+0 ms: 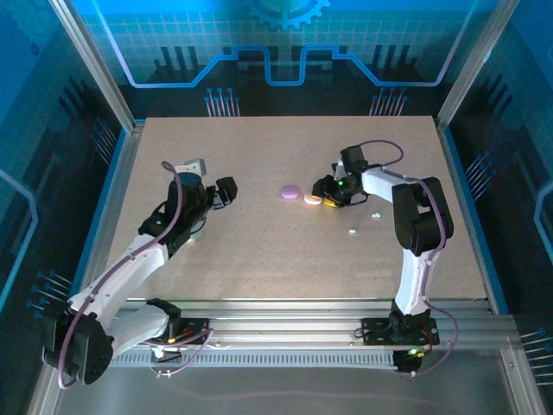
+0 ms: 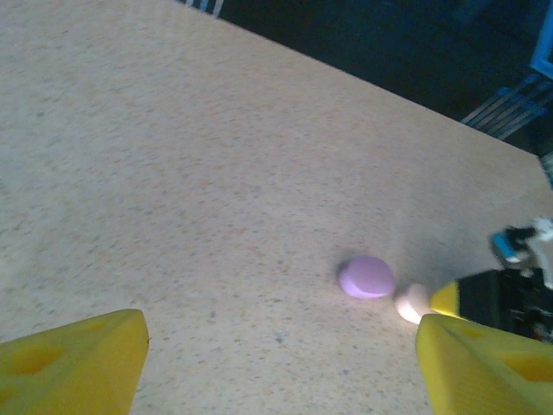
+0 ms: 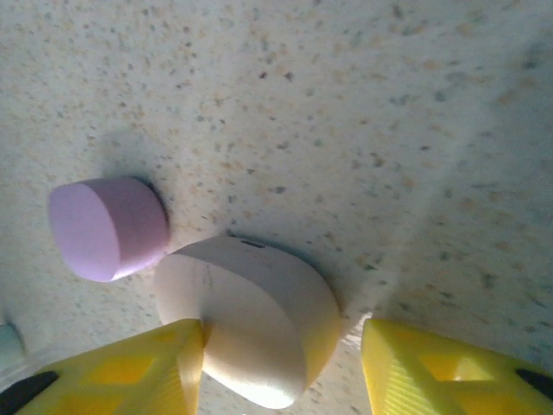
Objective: Insert wireless bluetooth earbuds into charging case
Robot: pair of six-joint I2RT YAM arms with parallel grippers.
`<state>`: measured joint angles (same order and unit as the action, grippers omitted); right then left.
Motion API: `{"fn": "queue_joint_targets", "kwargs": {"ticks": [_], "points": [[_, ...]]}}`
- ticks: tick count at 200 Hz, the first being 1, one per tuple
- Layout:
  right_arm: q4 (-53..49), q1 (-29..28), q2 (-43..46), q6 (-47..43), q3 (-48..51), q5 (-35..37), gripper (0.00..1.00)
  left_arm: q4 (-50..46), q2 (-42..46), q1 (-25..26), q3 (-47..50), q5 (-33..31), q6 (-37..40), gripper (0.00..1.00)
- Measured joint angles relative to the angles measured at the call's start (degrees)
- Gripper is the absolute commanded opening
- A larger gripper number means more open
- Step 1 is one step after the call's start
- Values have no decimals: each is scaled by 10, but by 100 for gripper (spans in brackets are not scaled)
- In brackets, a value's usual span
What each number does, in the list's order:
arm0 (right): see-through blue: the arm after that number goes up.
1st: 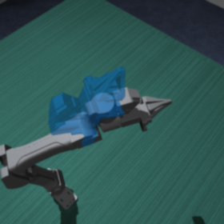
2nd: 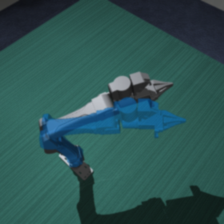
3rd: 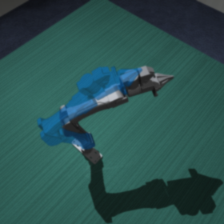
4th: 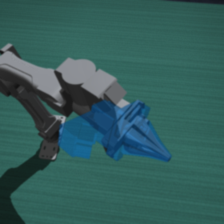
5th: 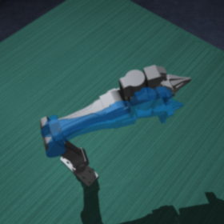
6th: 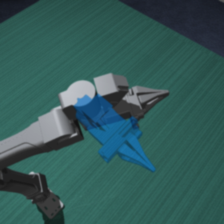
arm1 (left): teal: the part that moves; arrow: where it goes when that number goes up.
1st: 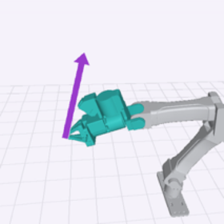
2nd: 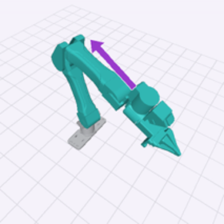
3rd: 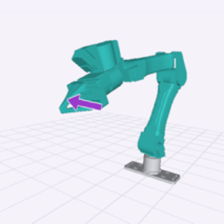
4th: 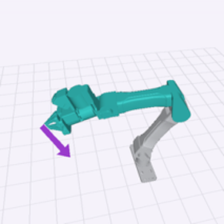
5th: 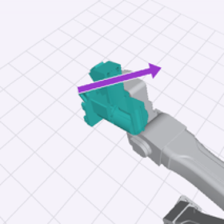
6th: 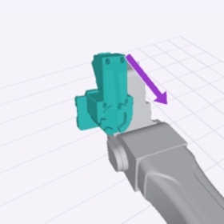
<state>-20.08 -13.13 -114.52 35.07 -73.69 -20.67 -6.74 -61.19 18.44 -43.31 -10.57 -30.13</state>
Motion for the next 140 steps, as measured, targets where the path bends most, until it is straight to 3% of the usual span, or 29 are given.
{"fn": "queue_joint_targets", "kwargs": {"ticks": [33,90,140], "points": [[-49,0,50,-28,1,30,62,-39,-7,-40,11,-4,-44,85],[-83,-11,245,-51,40,38,64,-137,-67,-88,10,-43,-101,91],[-117,-20,349,-50,105,38,64,-169,-119,-124,10,-47,-100,95]]}}
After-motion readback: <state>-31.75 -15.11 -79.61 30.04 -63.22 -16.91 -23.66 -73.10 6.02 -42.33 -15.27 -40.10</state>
